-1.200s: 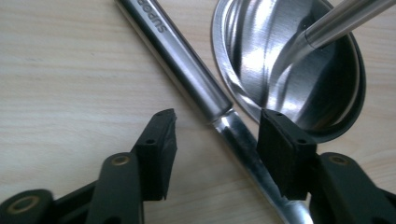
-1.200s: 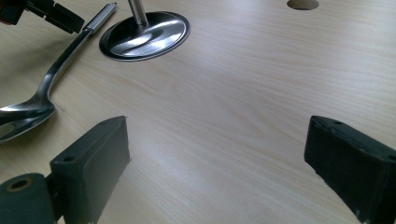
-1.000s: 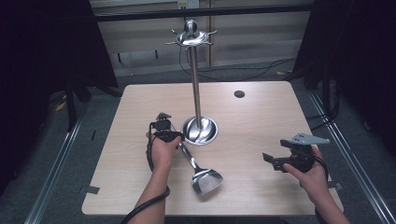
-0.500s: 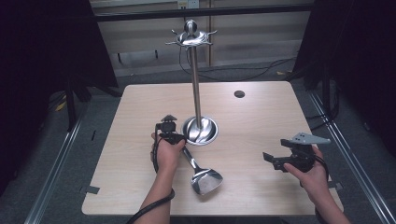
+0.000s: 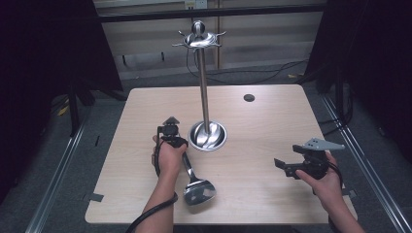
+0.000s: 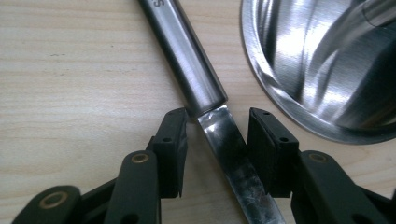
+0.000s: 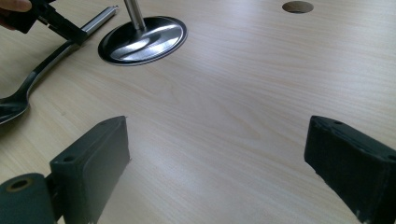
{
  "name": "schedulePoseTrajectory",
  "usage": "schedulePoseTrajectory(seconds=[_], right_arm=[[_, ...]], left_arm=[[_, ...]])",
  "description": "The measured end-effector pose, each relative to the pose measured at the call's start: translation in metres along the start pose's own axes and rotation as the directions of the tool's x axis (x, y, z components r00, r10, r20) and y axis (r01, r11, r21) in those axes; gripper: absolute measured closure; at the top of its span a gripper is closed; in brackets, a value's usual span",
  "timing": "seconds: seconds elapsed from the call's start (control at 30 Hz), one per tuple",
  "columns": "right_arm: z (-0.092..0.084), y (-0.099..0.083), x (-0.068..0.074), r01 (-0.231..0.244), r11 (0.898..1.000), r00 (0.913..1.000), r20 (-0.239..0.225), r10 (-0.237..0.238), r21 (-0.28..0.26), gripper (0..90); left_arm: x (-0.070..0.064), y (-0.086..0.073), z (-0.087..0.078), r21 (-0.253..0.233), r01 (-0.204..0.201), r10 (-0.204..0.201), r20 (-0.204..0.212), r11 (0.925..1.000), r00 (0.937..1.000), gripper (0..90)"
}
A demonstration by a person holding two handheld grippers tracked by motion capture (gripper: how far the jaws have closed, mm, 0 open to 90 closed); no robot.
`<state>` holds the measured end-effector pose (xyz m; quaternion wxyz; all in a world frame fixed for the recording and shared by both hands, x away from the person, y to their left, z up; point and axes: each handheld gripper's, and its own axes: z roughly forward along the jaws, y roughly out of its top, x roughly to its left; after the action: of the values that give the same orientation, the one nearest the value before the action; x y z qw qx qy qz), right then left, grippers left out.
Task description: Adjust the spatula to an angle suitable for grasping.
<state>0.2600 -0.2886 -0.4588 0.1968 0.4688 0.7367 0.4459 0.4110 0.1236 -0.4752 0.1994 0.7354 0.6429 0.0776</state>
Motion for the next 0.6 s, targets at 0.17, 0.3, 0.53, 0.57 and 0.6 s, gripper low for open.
schedulePoseTrajectory(seconds=[0.17, 0.3, 0.53, 0.57, 0.6], right_arm=[[-0.0008, 0.0005, 0.0009, 0.001, 1.000, 1.0000, 0.000, -0.001, -0.002, 6.3], [0.0003, -0.0009, -0.0008, -0.003, 1.000, 1.0000, -0.003, 0.003, 0.001, 6.3], [-0.0001, 0.0003, -0.0005, -0.003, 1.000, 1.0000, -0.004, 0.003, -0.004, 6.3], [0.0003, 0.0000, -0.0004, -0.003, 1.000, 1.0000, -0.004, 0.003, -0.002, 6.3], [0.0005, -0.0003, -0.0004, -0.004, 1.000, 1.0000, -0.004, 0.004, 0.000, 6.3]], left_arm=[[-0.0009, 0.0046, 0.0013, 0.019, -0.016, 0.017, -0.047, 0.9997, 0.9988, 60.6], [-0.0002, 0.0086, 0.0027, 0.029, -0.019, 0.021, -0.073, 0.9994, 0.9971, 62.5], [0.0008, 0.0101, 0.0029, 0.032, -0.010, 0.012, -0.082, 0.9994, 0.9966, 64.0], [0.0015, 0.0085, 0.0026, 0.026, -0.002, 0.004, -0.074, 0.9997, 0.9972, 63.2], [0.0017, 0.0082, 0.0020, 0.030, 0.019, -0.017, -0.059, 0.9994, 0.9981, 61.1]])
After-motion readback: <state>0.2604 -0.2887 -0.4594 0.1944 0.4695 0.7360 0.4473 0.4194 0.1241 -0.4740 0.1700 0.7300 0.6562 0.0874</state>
